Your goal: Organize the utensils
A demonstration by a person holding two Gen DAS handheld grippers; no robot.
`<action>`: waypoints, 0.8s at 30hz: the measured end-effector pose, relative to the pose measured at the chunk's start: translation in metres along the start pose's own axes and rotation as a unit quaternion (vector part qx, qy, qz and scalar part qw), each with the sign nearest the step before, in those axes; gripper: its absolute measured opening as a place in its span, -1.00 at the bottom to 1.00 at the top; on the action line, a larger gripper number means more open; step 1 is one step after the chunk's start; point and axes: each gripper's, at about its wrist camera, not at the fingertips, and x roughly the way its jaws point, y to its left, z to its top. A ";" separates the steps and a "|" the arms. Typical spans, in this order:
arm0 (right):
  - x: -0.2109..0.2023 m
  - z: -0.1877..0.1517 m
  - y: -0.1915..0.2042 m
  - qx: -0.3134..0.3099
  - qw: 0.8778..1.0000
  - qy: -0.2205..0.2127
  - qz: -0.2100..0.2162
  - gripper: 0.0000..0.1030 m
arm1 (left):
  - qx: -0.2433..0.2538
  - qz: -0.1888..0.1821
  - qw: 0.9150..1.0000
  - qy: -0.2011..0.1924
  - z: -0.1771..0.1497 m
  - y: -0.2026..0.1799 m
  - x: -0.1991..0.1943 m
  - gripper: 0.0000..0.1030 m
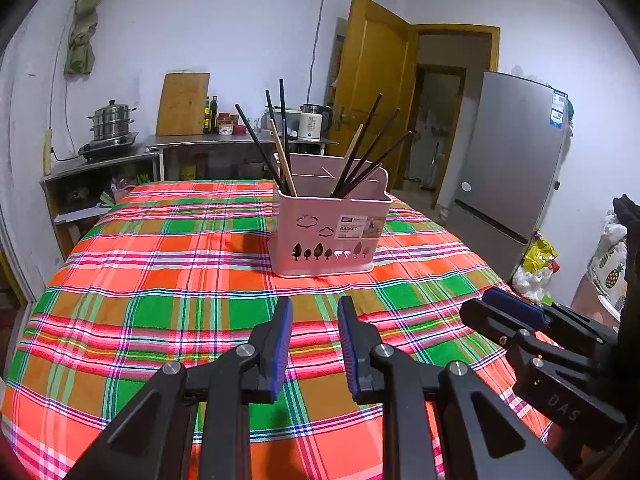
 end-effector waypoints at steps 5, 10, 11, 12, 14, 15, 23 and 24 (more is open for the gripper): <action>-0.001 0.000 0.000 0.001 1.000 0.000 -0.001 -0.34 | 0.003 0.001 1.000 0.000 -0.001 -0.002 0.000 -0.56; -0.001 0.000 -0.001 0.003 1.000 -0.001 -0.001 -0.34 | 0.002 0.002 1.000 0.001 -0.001 -0.002 0.000 -0.56; -0.001 0.000 -0.001 0.003 1.000 -0.001 -0.001 -0.34 | 0.002 0.002 1.000 0.001 0.000 -0.001 -0.001 -0.56; -0.002 0.000 -0.001 0.003 1.000 -0.001 -0.001 -0.34 | 0.002 0.003 1.000 0.001 -0.001 -0.001 -0.001 -0.56; -0.001 0.000 -0.001 0.003 1.000 -0.001 -0.001 -0.34 | 0.002 0.003 1.000 0.000 -0.001 -0.002 -0.001 -0.56; -0.001 0.000 -0.001 0.003 1.000 -0.001 -0.001 -0.34 | 0.002 0.004 1.000 0.000 -0.001 -0.003 -0.001 -0.56; -0.001 0.000 -0.002 0.003 1.000 -0.001 0.000 -0.34 | 0.007 0.005 1.000 -0.001 -0.002 -0.003 -0.001 -0.56; -0.002 0.000 -0.001 0.003 1.000 -0.001 0.000 -0.34 | 0.006 0.006 1.000 0.000 -0.002 -0.003 -0.001 -0.56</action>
